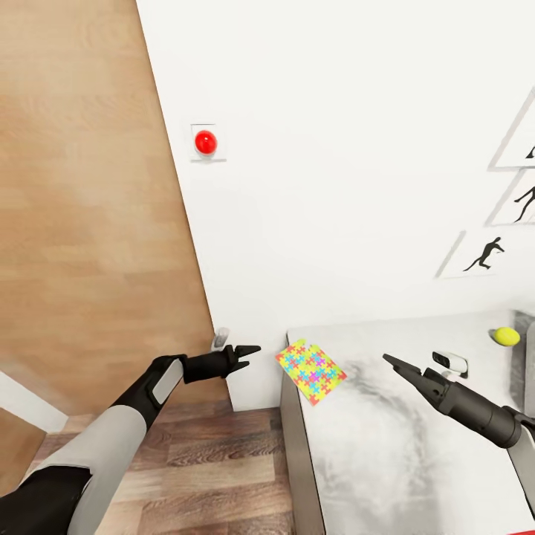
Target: Put all the toys in the child's room - the three board games (two on the bed and one on the table), the two jigsaw puzzles on the table, and the tennis ball on the table - inside the toy box on the table in the child's room.
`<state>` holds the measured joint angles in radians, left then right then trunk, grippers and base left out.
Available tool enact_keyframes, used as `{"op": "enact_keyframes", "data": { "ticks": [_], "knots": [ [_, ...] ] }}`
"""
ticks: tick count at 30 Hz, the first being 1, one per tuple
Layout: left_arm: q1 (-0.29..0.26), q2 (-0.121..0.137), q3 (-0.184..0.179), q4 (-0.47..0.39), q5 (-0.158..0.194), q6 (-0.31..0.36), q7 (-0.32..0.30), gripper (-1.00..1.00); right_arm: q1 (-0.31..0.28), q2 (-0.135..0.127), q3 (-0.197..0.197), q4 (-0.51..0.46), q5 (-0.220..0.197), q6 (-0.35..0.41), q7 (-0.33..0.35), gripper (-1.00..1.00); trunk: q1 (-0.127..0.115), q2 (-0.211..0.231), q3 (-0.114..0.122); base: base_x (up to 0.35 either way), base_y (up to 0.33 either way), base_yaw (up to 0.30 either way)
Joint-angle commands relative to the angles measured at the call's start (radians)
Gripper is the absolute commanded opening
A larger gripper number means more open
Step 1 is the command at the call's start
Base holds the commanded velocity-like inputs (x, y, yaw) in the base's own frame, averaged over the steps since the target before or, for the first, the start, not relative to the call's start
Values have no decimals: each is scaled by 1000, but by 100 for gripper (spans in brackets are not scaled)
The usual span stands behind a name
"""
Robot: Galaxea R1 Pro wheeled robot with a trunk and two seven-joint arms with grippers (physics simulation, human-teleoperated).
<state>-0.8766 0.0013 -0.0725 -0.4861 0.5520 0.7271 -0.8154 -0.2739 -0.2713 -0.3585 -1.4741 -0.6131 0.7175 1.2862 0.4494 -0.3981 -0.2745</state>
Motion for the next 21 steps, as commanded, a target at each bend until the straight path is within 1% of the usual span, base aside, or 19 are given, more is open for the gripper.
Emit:
{"op": "enact_keyframes", "data": {
  "ticks": [1,18,21],
  "knots": [
    [-1,0,-1,0,3,7,-1,100,-1,0,0,0,-4,8,1,100,1,-2,-2,-36,0,0],
    [-1,0,-1,0,3,5,0,100,-1,0,0,0,-4,8,2,100,1,-2,-2,-13,0,0],
    [-1,0,-1,0,2,5,1,100,-1,-1,-1,0,-4,8,2,100,12,-23,-11,0,0,0]
  ]
}}
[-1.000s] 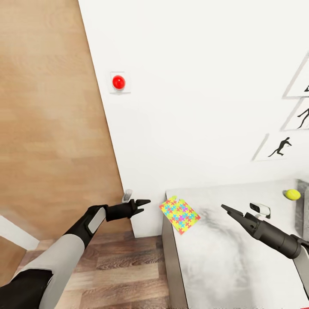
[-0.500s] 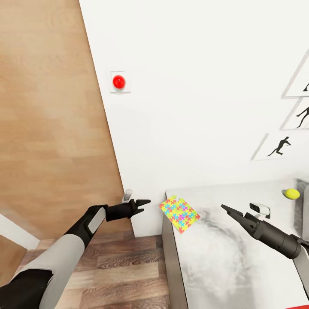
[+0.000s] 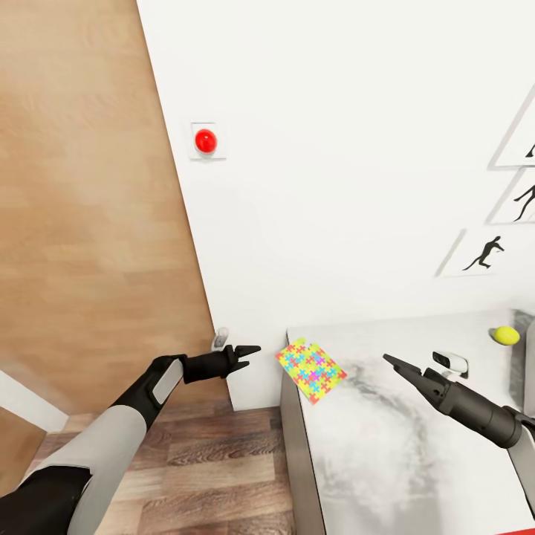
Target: Put all the toys in the child's room - the three board games (two on the bed and one on the table), the two jigsaw puzzles on the table, and the tennis ball on the table - inside the toy box on the table in the child's room.
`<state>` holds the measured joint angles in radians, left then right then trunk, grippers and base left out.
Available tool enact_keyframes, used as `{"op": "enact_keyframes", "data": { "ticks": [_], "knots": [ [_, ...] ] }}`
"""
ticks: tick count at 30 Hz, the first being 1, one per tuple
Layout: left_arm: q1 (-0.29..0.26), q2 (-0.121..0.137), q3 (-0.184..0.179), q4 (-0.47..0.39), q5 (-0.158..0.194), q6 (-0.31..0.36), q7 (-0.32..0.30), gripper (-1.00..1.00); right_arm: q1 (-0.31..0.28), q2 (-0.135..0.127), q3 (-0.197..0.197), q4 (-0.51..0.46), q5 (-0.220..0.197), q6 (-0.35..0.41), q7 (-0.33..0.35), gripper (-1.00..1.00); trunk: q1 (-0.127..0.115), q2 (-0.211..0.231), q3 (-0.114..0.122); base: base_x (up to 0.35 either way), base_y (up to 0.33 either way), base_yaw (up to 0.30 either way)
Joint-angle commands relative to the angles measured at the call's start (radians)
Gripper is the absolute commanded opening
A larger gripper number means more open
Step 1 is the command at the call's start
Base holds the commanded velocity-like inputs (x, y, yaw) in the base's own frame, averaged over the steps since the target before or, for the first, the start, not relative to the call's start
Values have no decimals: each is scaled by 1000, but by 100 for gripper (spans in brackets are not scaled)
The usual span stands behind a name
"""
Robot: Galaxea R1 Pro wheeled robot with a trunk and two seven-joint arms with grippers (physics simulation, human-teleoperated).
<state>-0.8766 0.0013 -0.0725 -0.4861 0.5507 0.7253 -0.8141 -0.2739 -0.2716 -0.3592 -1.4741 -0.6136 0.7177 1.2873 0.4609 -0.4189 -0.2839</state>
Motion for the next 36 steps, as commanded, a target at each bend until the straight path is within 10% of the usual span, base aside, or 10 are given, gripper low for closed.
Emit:
{"op": "enact_keyframes", "data": {
  "ticks": [1,25,36],
  "knots": [
    [-1,0,-1,0,3,7,-1,100,-1,-1,-1,0,-4,8,1,100,4,-9,-5,0,0,0],
    [-1,-7,-2,10,-5,6,19,100,-1,-8,-22,-7,-16,16,7,100,96,-177,-80,0,0,0],
    [-1,50,3,11,5,20,1,100,-1,-6,-59,-14,-17,43,9,100,139,-254,-115,0,0,0]
  ]
}}
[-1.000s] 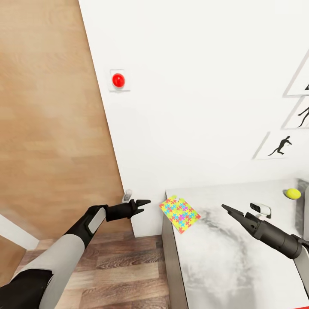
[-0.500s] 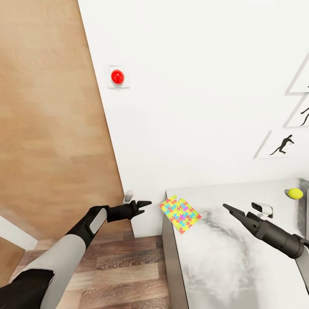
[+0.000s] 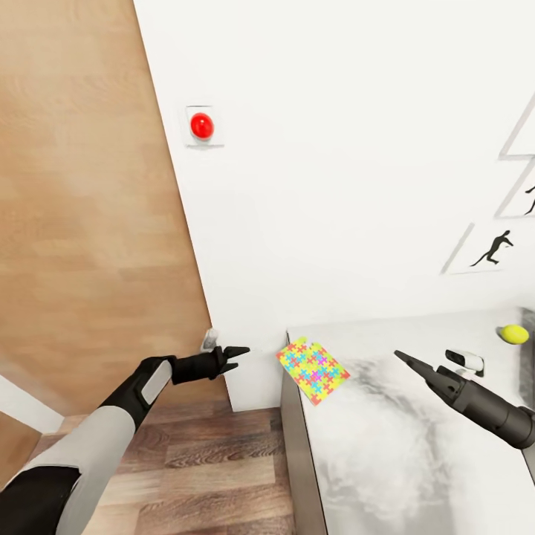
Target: Put all the toys in the child's room - the three board games (two on the bed and one on the table), the two jigsaw puzzles on the table, and the tennis ball on the table - inside the toy box on the table in the child's room.
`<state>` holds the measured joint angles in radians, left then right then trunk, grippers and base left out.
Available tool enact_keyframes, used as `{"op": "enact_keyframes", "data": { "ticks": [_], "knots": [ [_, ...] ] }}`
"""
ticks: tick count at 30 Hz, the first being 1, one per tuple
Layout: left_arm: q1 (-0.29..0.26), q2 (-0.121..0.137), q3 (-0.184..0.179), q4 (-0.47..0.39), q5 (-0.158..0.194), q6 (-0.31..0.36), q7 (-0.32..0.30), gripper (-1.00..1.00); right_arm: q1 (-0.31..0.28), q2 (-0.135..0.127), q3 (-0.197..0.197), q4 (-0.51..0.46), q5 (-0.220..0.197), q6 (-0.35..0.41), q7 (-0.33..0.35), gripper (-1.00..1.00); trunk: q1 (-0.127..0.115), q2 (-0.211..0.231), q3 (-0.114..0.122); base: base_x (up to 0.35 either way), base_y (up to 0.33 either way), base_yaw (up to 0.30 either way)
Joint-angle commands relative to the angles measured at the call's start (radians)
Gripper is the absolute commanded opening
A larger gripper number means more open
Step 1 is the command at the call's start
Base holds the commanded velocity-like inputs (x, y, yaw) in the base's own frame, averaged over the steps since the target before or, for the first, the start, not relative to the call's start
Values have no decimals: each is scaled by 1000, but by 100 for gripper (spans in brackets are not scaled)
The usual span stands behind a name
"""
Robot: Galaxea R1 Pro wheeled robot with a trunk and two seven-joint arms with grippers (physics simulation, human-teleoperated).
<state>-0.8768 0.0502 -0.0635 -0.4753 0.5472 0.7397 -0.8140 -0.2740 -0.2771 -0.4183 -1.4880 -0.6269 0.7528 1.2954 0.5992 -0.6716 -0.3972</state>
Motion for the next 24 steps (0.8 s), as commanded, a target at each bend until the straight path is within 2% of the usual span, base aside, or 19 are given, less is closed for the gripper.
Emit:
{"op": "enact_keyframes", "data": {
  "ticks": [1,7,12,20,24],
  "knots": [
    [-1,4,-6,0,9,7,1,100,-1,0,-1,0,-4,9,1,100,4,-8,-4,0,0,0],
    [-2,10,-6,0,11,19,0,100,-1,0,-4,-3,-4,12,12,100,27,-50,-23,0,0,0],
    [-2,5,-6,0,11,22,7,100,-1,-1,-9,-6,-4,16,51,100,46,-85,-39,0,0,0],
    [-2,-41,-5,0,9,15,17,100,12,2,-34,-40,-3,26,106,100,77,-141,-64,0,0,0],
    [-2,-54,-5,0,8,12,19,100,21,3,-47,-48,-3,30,116,100,92,-169,-77,0,0,0]
  ]
}}
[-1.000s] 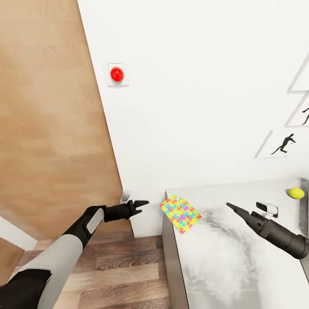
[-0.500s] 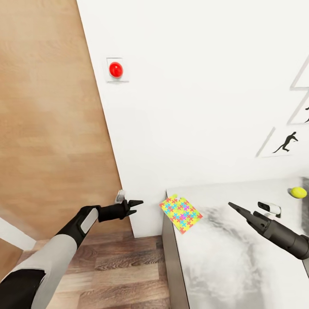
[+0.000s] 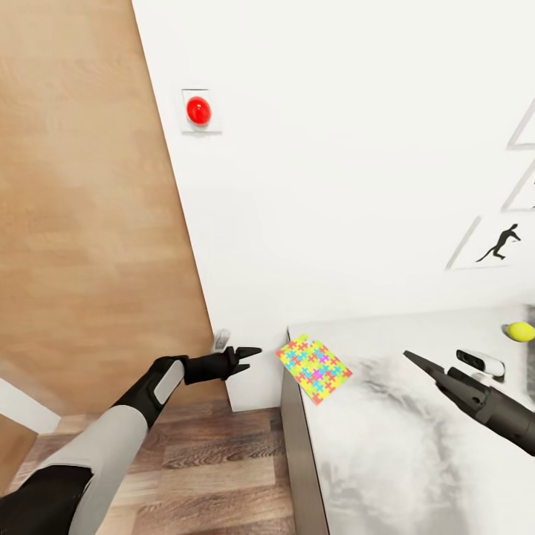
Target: Put all the toys in the child's room - the three board games (two on the bed and one on the table), the two jigsaw puzzles on the table, and the tennis ball on the table - inside the toy box on the table in the child's room.
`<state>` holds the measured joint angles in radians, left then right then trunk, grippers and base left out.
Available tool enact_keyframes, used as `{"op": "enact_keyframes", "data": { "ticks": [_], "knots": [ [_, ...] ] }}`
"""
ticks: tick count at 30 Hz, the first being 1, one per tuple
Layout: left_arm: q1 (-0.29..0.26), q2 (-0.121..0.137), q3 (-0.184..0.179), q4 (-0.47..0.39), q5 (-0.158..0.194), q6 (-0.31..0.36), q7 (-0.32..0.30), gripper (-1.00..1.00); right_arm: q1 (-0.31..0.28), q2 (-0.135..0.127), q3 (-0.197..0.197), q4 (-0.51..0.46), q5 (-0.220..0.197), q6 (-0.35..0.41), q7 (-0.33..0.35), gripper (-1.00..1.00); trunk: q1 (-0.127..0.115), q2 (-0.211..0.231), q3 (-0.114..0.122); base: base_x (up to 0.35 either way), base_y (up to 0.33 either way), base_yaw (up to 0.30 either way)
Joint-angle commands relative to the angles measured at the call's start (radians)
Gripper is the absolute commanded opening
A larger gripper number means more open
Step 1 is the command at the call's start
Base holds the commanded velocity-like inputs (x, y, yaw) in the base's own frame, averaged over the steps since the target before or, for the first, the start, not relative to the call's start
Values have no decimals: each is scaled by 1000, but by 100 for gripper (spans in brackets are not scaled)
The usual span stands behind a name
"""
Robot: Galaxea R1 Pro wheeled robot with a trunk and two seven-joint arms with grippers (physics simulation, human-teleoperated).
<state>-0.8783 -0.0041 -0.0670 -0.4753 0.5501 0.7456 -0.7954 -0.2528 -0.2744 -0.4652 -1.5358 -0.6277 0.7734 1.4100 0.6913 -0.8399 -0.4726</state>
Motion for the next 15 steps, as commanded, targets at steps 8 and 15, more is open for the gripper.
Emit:
{"op": "enact_keyframes", "data": {
  "ticks": [8,15],
  "knots": [
    [-1,-7,-1,0,6,3,-1,100,5,3,-16,-6,-3,10,13,100,31,-57,-26,0,0,0],
    [-1,-4,-1,0,7,4,-8,100,6,4,-17,-7,-3,10,16,100,58,-106,-48,0,0,0]
  ]
}}
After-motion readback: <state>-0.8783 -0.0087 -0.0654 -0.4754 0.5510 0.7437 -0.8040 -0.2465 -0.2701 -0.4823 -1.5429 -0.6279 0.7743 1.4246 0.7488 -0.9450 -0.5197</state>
